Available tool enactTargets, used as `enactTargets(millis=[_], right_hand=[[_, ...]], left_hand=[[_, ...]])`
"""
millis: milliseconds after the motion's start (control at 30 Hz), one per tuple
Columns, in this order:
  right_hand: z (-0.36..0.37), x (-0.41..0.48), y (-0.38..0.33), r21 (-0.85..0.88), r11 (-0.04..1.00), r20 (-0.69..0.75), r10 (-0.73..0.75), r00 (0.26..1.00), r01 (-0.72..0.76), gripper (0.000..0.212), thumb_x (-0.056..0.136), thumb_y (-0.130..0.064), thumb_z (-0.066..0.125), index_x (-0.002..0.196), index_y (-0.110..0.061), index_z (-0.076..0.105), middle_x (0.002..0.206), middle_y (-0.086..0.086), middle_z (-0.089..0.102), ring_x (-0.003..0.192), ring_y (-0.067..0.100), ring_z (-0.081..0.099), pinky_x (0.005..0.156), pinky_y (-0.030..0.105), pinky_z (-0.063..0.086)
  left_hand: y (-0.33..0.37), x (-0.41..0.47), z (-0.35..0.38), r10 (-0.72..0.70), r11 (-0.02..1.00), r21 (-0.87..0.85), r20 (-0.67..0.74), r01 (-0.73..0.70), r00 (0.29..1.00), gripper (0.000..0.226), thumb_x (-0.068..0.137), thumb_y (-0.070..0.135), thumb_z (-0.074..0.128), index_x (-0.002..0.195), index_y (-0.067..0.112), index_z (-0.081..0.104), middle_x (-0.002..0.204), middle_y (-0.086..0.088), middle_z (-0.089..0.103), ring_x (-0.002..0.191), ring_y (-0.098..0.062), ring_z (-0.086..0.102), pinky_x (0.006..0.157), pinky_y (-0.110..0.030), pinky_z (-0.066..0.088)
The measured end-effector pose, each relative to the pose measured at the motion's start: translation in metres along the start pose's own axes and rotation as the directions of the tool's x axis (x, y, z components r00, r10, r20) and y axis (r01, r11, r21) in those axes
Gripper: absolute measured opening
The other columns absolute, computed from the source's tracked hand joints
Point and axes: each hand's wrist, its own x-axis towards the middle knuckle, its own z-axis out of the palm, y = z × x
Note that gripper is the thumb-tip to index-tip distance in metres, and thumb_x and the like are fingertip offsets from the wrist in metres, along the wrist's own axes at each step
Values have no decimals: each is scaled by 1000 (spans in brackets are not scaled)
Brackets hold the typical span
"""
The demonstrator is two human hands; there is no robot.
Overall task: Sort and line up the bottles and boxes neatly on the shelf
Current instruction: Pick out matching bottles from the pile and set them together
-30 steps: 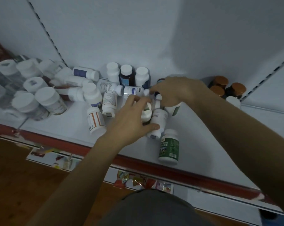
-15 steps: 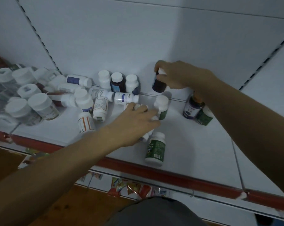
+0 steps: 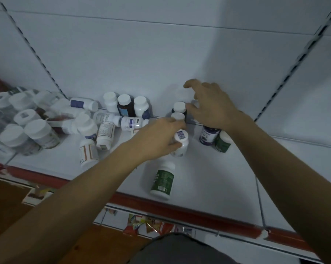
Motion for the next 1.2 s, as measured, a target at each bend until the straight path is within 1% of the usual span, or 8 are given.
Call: enactTargets(millis=[100, 167, 333, 400, 600, 800, 1000, 1200], right_hand=[[0, -17, -9, 85, 996, -83, -27, 996, 34, 41, 95, -32, 61, 133, -24, 50, 109, 5, 62, 106, 29, 51, 87, 48, 49], [3, -17, -21, 97, 992, -66, -70, 995, 77, 32, 95, -32, 59, 126, -25, 55, 108, 2, 62, 104, 26, 53, 86, 46, 50], [22, 10, -58, 57, 983, 139, -178, 974, 172, 23, 99, -27, 56, 121, -22, 58, 110, 5, 63, 100, 27, 58, 88, 46, 51], [32, 24, -76, 22, 979, 207, -201, 958, 201, 20, 98, -24, 56, 117, -20, 58, 109, 6, 63, 99, 28, 59, 86, 43, 51], [62, 57, -112, -100, 976, 501, -117, 858, 192, 20, 99, -22, 58, 114, -13, 48, 98, 5, 52, 79, 19, 51, 57, 30, 36], [78, 70, -118, -71, 990, 515, -71, 854, 125, 24, 96, -25, 60, 113, -14, 47, 99, 5, 54, 78, 18, 48, 65, 34, 35], [59, 81, -115, 61, 994, 324, -103, 941, 88, 24, 92, -19, 63, 114, -17, 54, 108, 5, 53, 95, 24, 50, 78, 35, 40], [65, 70, -124, 16, 997, 181, -76, 980, 74, 33, 89, -26, 71, 118, -30, 56, 106, -2, 50, 88, 20, 54, 81, 37, 48]], left_hand=[[-2, -16, -9, -117, 993, -4, -130, 118, 985, 52, 85, 46, 74, 130, 25, 58, 117, 5, 65, 101, -18, 64, 79, -42, 54], [-15, -34, -19, -212, 977, -52, -137, 206, 968, 44, 89, 46, 70, 127, 27, 60, 113, 8, 67, 95, -14, 64, 79, -41, 56], [-79, -76, -37, -487, 860, 79, -171, 504, 857, 30, 94, 25, 65, 124, 21, 64, 119, -6, 63, 108, -29, 60, 90, -46, 51], [-94, -91, -36, -542, 829, 107, -90, 549, 836, 36, 93, 24, 67, 129, 20, 62, 125, -7, 60, 115, -29, 57, 93, -42, 48], [-107, -110, -12, -514, 817, 303, -2, 490, 858, 72, 75, 32, 85, 139, 27, 54, 140, -4, 41, 110, -30, 53, 78, -37, 46], [-123, -111, -16, -428, 874, 218, -80, 434, 900, 49, 89, 28, 75, 136, 25, 60, 130, -4, 46, 99, -28, 62, 69, -34, 47], [-147, -92, -48, -299, 941, -153, 42, 302, 953, 34, 88, 33, 76, 119, 23, 70, 111, 2, 64, 95, -16, 62, 88, -37, 52], [-163, -46, -67, -267, 914, -236, 263, 330, 927, 28, 98, 44, 63, 106, 18, 69, 85, -1, 78, 66, -8, 72, 77, -35, 60]])
